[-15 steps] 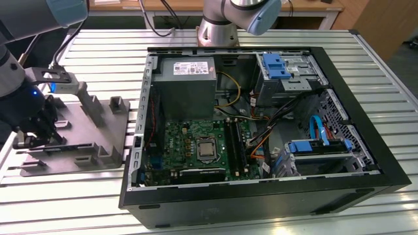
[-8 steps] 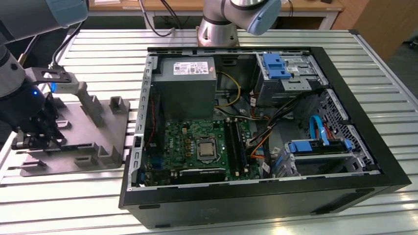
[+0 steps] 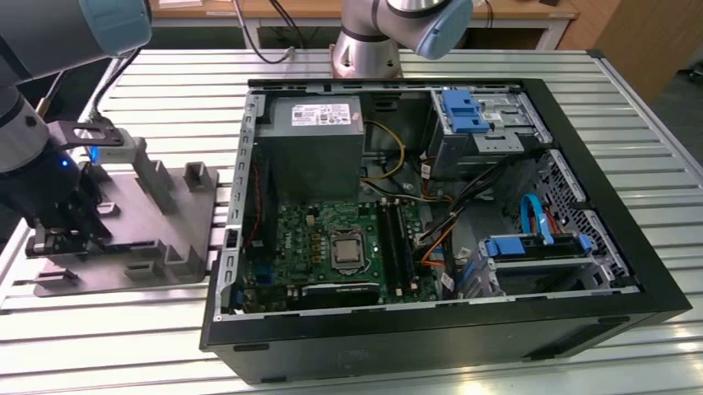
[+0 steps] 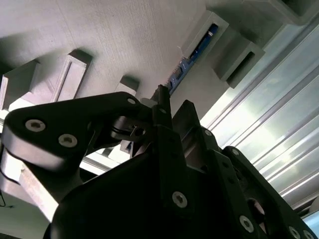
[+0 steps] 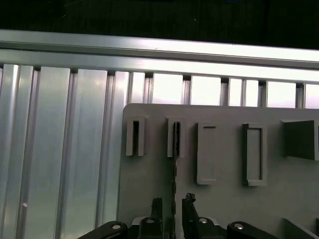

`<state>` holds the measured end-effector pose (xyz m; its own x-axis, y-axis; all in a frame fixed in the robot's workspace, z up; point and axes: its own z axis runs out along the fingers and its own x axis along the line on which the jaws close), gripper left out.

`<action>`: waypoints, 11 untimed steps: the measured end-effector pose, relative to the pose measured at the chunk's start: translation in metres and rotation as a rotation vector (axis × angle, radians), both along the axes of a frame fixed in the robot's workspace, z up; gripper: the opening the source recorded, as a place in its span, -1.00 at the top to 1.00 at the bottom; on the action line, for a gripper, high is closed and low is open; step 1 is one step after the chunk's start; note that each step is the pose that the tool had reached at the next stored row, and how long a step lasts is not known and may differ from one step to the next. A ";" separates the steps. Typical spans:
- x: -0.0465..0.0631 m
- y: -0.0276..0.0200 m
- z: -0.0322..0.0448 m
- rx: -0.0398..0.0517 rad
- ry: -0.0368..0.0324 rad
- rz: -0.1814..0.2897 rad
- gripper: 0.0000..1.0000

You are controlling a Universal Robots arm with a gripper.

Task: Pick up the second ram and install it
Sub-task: 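Pick up the second ram and move it above second insertion slot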

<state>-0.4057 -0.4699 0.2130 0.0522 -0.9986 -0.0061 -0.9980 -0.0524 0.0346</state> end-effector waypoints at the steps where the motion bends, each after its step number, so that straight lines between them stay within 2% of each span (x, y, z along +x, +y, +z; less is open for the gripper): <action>1: 0.000 0.0000 -0.0018 0.0002 0.0000 0.000 0.40; 11: 0.000 0.0000 -0.0199 0.0007 0.0001 -0.002 0.40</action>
<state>-0.4058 -0.4699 0.1931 0.0504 -0.9987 -0.0068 -0.9981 -0.0506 0.0347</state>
